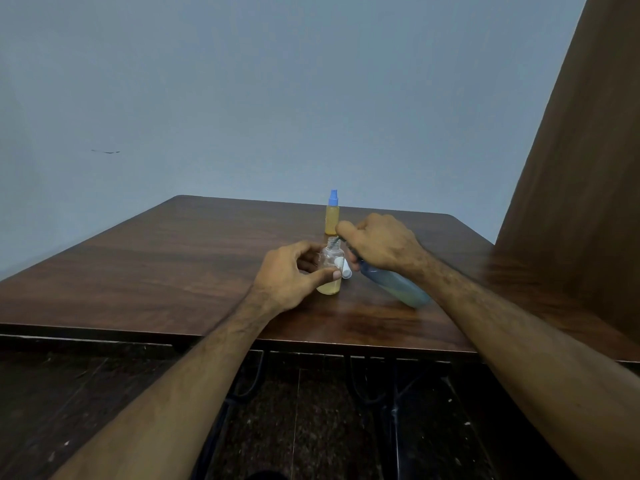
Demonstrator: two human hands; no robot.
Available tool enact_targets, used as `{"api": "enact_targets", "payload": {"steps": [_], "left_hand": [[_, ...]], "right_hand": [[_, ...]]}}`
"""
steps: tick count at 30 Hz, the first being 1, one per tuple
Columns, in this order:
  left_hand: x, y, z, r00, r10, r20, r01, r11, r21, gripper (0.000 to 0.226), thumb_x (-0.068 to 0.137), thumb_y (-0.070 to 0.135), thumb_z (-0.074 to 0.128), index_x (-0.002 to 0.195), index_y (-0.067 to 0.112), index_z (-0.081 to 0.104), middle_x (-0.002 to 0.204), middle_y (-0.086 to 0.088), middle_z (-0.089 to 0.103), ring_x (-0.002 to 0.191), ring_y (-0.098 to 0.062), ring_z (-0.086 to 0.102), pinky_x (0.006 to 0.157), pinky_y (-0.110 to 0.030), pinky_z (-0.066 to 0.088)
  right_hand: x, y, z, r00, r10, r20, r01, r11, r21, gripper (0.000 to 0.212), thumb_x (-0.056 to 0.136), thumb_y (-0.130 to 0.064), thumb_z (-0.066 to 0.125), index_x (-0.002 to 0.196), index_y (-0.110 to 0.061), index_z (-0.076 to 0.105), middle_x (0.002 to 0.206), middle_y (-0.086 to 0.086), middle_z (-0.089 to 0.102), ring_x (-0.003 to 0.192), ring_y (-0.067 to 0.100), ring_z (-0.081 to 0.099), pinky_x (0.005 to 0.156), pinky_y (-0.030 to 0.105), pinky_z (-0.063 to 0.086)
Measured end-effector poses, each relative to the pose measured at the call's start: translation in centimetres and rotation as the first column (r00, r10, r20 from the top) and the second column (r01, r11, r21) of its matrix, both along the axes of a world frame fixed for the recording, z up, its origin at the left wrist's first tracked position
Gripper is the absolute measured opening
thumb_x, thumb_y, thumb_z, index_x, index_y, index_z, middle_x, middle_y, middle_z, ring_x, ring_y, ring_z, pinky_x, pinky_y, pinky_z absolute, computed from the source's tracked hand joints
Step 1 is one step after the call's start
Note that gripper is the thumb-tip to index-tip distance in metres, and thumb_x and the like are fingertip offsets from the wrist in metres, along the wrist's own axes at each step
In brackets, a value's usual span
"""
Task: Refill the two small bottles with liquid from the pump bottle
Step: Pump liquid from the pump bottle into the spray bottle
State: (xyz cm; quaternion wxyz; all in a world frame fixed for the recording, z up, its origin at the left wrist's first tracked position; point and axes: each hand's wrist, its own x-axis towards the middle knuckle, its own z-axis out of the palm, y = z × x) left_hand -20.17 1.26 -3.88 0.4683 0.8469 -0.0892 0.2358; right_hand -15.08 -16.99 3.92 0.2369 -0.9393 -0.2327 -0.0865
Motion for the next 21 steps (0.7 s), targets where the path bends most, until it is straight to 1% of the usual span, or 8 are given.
{"api": "enact_targets", "payload": {"steps": [2, 4, 8, 11, 14, 18, 21], "left_hand": [[0.01, -0.05, 0.04, 1.000, -0.003, -0.002, 0.003, 1.000, 0.002, 0.056, 0.072, 0.051, 0.086, 0.120, 0.030, 0.069, 0.099, 0.014, 0.074, 0.085, 0.006, 0.068, 0.072, -0.007, 0.052], [-0.02, -0.07, 0.04, 1.000, -0.003, -0.003, 0.003, 1.000, -0.001, 0.056, 0.071, 0.051, 0.086, 0.120, 0.030, 0.070, 0.098, 0.014, 0.074, 0.085, 0.005, 0.068, 0.071, -0.007, 0.052], [-0.03, -0.01, 0.04, 1.000, 0.005, -0.008, -0.005, 1.000, -0.006, 0.055, 0.071, 0.051, 0.087, 0.119, 0.031, 0.070, 0.095, 0.014, 0.074, 0.083, 0.005, 0.068, 0.073, -0.010, 0.055], [0.01, -0.02, 0.07, 1.000, 0.003, -0.008, -0.003, 1.000, -0.007, 0.054, 0.072, 0.049, 0.087, 0.119, 0.028, 0.070, 0.096, 0.013, 0.074, 0.083, 0.004, 0.069, 0.074, -0.012, 0.056], [-0.02, -0.08, 0.05, 1.000, 0.000, -0.007, 0.000, 1.000, -0.007, 0.054, 0.072, 0.048, 0.087, 0.120, 0.029, 0.069, 0.097, 0.012, 0.074, 0.084, 0.004, 0.068, 0.073, -0.008, 0.054], [-0.03, -0.12, 0.03, 1.000, -0.011, -0.003, 0.011, 1.000, -0.008, 0.055, 0.072, 0.049, 0.087, 0.120, 0.029, 0.069, 0.097, 0.012, 0.073, 0.084, 0.005, 0.068, 0.071, -0.007, 0.052], [-0.02, -0.03, 0.02, 1.000, -0.004, -0.007, 0.004, 1.000, -0.003, 0.056, 0.071, 0.050, 0.087, 0.120, 0.028, 0.069, 0.097, 0.012, 0.073, 0.083, 0.005, 0.068, 0.072, -0.008, 0.053]], "right_hand": [[0.01, 0.03, -0.01, 1.000, 0.008, 0.012, -0.008, 1.000, -0.004, 0.059, 0.097, -0.048, 0.040, 0.051, -0.020, 0.067, 0.065, -0.008, 0.078, 0.078, 0.018, 0.073, 0.091, 0.046, 0.060], [0.09, -0.04, 0.06, 1.000, 0.005, 0.016, -0.005, 1.000, 0.011, 0.060, 0.097, -0.047, 0.040, 0.052, -0.020, 0.068, 0.065, -0.008, 0.078, 0.078, 0.018, 0.072, 0.090, 0.045, 0.060], [0.15, 0.03, 0.19, 1.000, -0.007, -0.014, 0.008, 1.000, 0.025, 0.064, 0.095, -0.053, 0.039, 0.042, -0.028, 0.064, 0.062, -0.011, 0.076, 0.074, 0.017, 0.069, 0.087, 0.044, 0.058], [0.14, 0.12, 0.13, 0.999, -0.016, -0.050, 0.017, 1.000, 0.026, 0.064, 0.090, -0.061, 0.039, 0.044, -0.025, 0.064, 0.065, -0.007, 0.077, 0.079, 0.018, 0.072, 0.091, 0.046, 0.058], [0.07, -0.07, 0.01, 0.999, -0.018, -0.030, 0.018, 1.000, 0.016, 0.061, 0.090, -0.057, 0.041, 0.046, -0.024, 0.066, 0.064, -0.008, 0.077, 0.078, 0.017, 0.072, 0.092, 0.047, 0.060], [0.07, 0.14, -0.13, 0.999, 0.002, 0.035, -0.002, 1.000, 0.003, 0.057, 0.095, -0.050, 0.041, 0.057, -0.018, 0.070, 0.067, -0.006, 0.078, 0.080, 0.020, 0.074, 0.091, 0.048, 0.061], [0.15, 0.14, -0.05, 1.000, -0.001, 0.014, 0.000, 1.000, 0.020, 0.059, 0.091, -0.053, 0.038, 0.051, -0.022, 0.068, 0.064, -0.010, 0.077, 0.077, 0.018, 0.073, 0.091, 0.047, 0.060]]}}
